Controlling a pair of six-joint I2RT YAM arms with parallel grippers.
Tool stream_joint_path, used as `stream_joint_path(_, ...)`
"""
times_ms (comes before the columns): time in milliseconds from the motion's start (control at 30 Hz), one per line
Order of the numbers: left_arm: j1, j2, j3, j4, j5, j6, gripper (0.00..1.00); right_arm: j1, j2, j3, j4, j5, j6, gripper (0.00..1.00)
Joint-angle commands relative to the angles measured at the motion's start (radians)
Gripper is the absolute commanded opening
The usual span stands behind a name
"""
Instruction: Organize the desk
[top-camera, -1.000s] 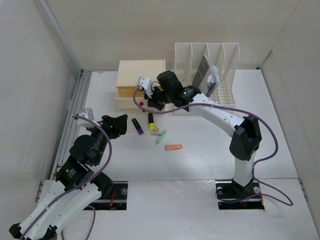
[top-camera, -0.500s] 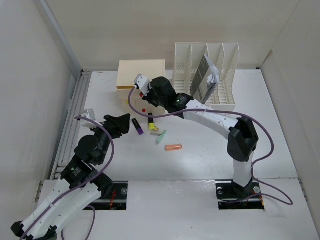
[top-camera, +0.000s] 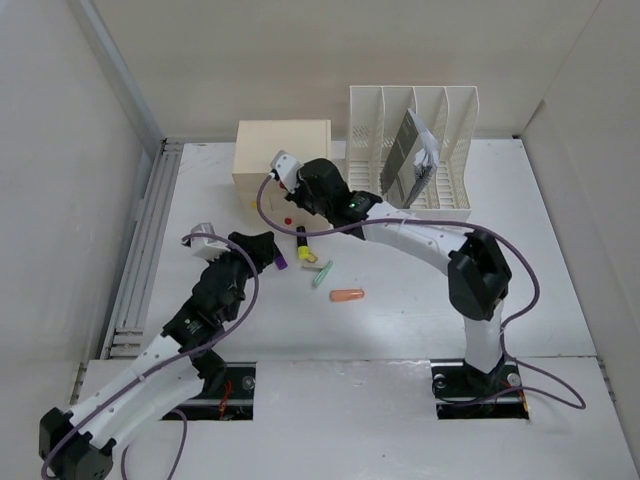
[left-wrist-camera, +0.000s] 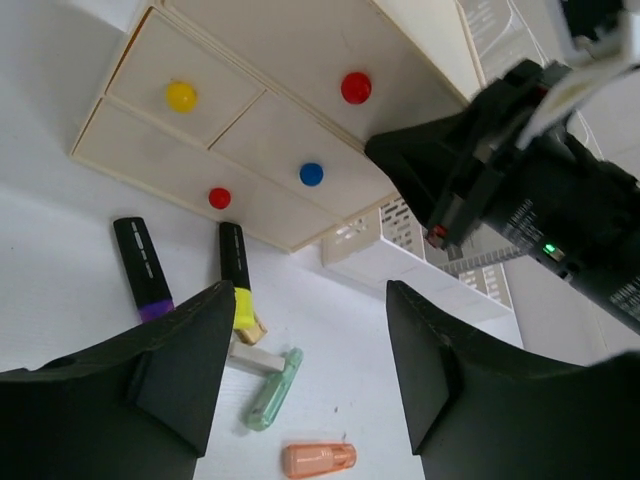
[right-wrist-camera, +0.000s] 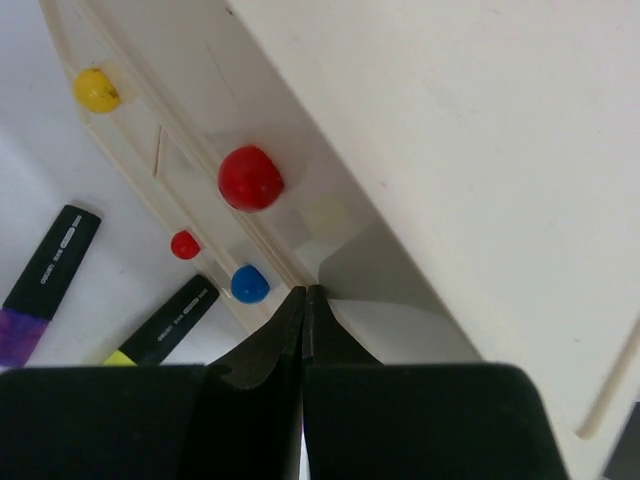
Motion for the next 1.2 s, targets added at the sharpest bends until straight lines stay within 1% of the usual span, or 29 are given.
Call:
stream_joint_path(0, 0.011, 0.074, -0.018, 0.188, -0.063, -0.021, 0.58, -0.053, -0.135, -0.037, 0.142, -0.065, -0.006, 0.02)
stream_joint_path(33, 0.022, 0.104, -0.018, 0.21, -0.063, -0.012, 0.57, -0.064, -0.203, -0.072, 0.122, -0.129, -0.006, 0.07)
stream_joint_path(67, 0.039, 0.136, -0.018, 0.248, -0.063, -0.012, 0.57, -0.064, -0.234, -0.081, 0.09, -0.292, -0.006, 0.3)
stream_joint_path(100, 0.073, 0.207, -0.018, 0.271, -0.051, -0.003, 0.57, -0.076, -0.262, -0.081, 0.037, -0.359, -0.006, 0.45)
stream_joint_path(133, 0.09, 0.246, -0.018, 0.293, -0.04, -0.003, 0.57, -0.091, -0.291, -0.113, 0.021, -0.41, -0.006, 0.57)
stream_joint_path(167, 0.108, 0.283, 0.004, 0.316, -0.015, 0.012, 0.55, -0.092, -0.343, -0.126, 0.007, -0.465, -0.006, 0.65)
stream_joint_path(200, 0.134, 0.358, 0.013, 0.334, -0.004, 0.023, 0.54, -0.105, -0.368, -0.14, -0.002, -0.528, -0.006, 0.7)
stream_joint_path(267, 0.163, 0.427, 0.033, 0.365, 0.015, 0.038, 0.54, -0.116, -0.409, -0.163, -0.022, -0.571, 0.008, 0.69)
stream_joint_path(300, 0.18, 0.458, 0.056, 0.388, 0.05, 0.051, 0.53, -0.131, -0.443, -0.175, -0.033, -0.605, 0.008, 0.65)
stream_joint_path(333, 0.211, 0.514, 0.07, 0.388, 0.061, 0.06, 0.53, -0.147, -0.457, -0.175, -0.042, -0.622, 0.023, 0.62)
stream_joint_path(367, 0.228, 0.538, 0.082, 0.388, 0.077, 0.06, 0.53, -0.156, -0.472, -0.19, -0.042, -0.649, 0.023, 0.59)
stream_joint_path(400, 0.246, 0.558, 0.103, 0.399, 0.116, 0.072, 0.51, -0.165, -0.497, -0.209, -0.042, -0.683, 0.038, 0.49)
stream_joint_path(433, 0.278, 0.588, 0.103, 0.414, 0.135, 0.072, 0.51, -0.183, -0.508, -0.209, -0.042, -0.697, 0.051, 0.43)
stream_joint_path(500, 0.312, 0.608, 0.114, 0.434, 0.175, 0.083, 0.51, -0.208, -0.52, -0.238, -0.042, -0.757, 0.061, 0.38)
stream_joint_path(633, 0.375, 0.639, 0.132, 0.468, 0.276, 0.071, 0.53, -0.262, -0.529, -0.247, -0.042, -0.853, 0.089, 0.38)
stream_joint_path(733, 0.415, 0.699, 0.168, 0.478, 0.333, 0.053, 0.54, -0.295, -0.529, -0.256, -0.042, -0.89, 0.114, 0.38)
stream_joint_path(833, 0.442, 0.751, 0.186, 0.478, 0.358, 0.043, 0.54, -0.305, -0.529, -0.265, -0.042, -0.919, 0.123, 0.38)
stream_joint_path(933, 0.443, 0.785, 0.205, 0.503, 0.381, 0.043, 0.53, -0.314, -0.54, -0.276, -0.042, -0.93, 0.123, 0.38)
stream_joint_path(967, 0.443, 0.785, 0.217, 0.512, 0.381, 0.043, 0.49, -0.323, -0.549, -0.276, -0.042, -0.939, 0.134, 0.38)
stream_joint_path(1067, 0.443, 0.806, 0.24, 0.512, 0.39, 0.043, 0.46, -0.323, -0.549, -0.287, -0.042, -0.94, 0.134, 0.38)
stream_joint_path(1167, 0.443, 0.806, 0.24, 0.512, 0.39, 0.052, 0.35, -0.332, -0.558, -0.287, -0.033, -0.94, 0.134, 0.37)
